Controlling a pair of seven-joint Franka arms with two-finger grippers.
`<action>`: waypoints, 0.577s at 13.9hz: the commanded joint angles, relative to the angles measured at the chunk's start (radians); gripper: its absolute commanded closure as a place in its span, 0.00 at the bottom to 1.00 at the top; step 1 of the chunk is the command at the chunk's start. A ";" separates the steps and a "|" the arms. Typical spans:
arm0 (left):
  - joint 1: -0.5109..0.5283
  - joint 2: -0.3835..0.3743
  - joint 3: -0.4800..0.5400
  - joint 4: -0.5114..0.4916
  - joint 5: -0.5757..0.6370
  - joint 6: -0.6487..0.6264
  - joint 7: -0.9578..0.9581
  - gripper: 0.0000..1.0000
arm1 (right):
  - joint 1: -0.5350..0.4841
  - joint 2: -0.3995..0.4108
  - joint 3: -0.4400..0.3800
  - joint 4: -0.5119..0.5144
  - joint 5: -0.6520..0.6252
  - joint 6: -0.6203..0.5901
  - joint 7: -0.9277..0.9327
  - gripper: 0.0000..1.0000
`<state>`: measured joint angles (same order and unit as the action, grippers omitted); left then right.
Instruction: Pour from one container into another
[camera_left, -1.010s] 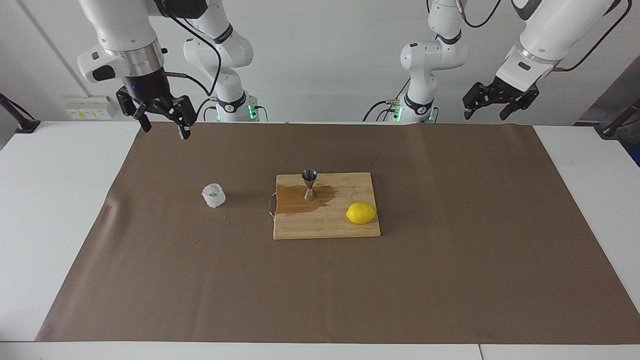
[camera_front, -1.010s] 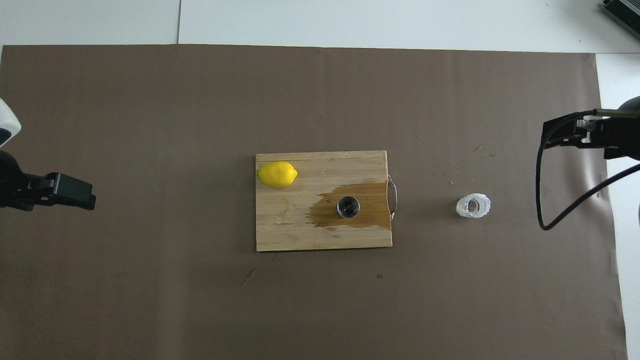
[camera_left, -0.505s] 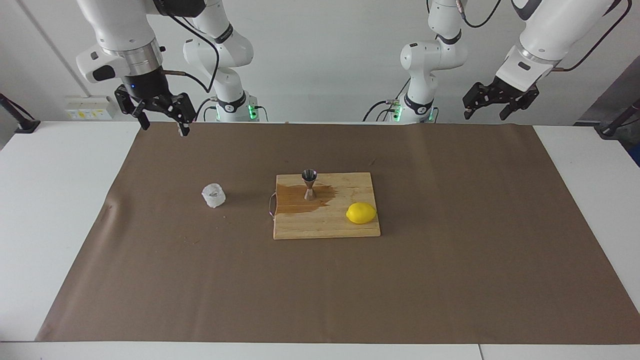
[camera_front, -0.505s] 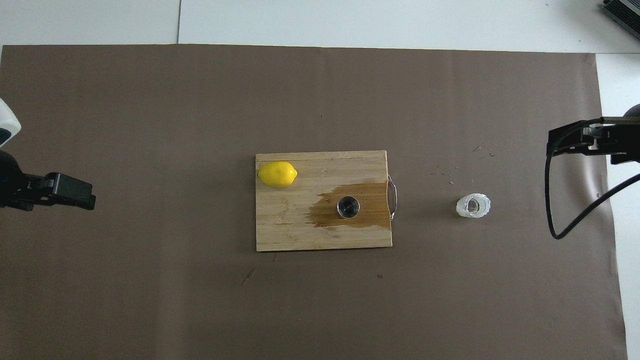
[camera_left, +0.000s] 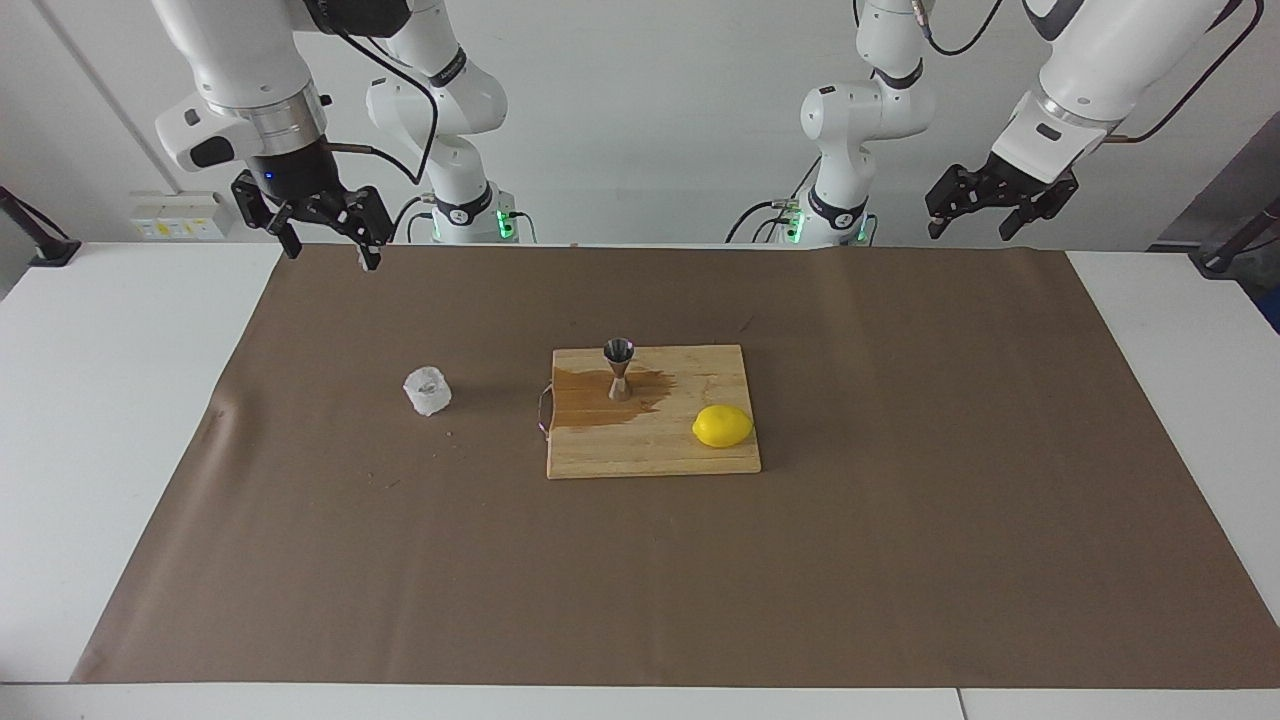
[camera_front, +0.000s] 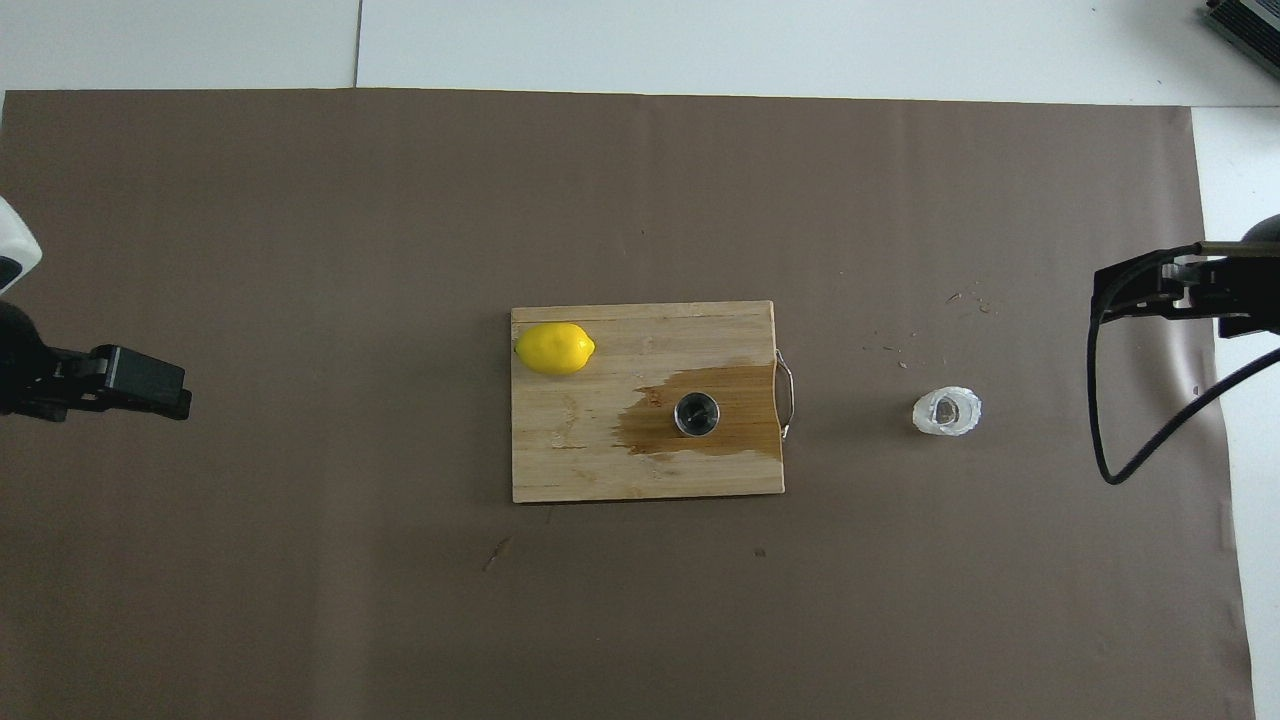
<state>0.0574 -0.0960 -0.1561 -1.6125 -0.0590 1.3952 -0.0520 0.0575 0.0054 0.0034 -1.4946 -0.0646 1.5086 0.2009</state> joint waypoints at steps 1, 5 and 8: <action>-0.005 -0.019 0.006 -0.014 0.014 -0.012 0.006 0.00 | -0.004 -0.030 -0.002 -0.030 0.025 -0.022 -0.024 0.00; -0.005 -0.019 0.006 -0.014 0.014 -0.012 0.006 0.00 | -0.002 -0.042 -0.003 -0.038 0.029 -0.051 -0.069 0.00; -0.005 -0.021 0.006 -0.014 0.014 -0.012 0.006 0.00 | -0.004 -0.059 -0.002 -0.074 0.031 -0.045 -0.072 0.00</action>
<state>0.0574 -0.0960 -0.1561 -1.6125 -0.0590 1.3951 -0.0520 0.0580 -0.0133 0.0034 -1.5082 -0.0586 1.4544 0.1526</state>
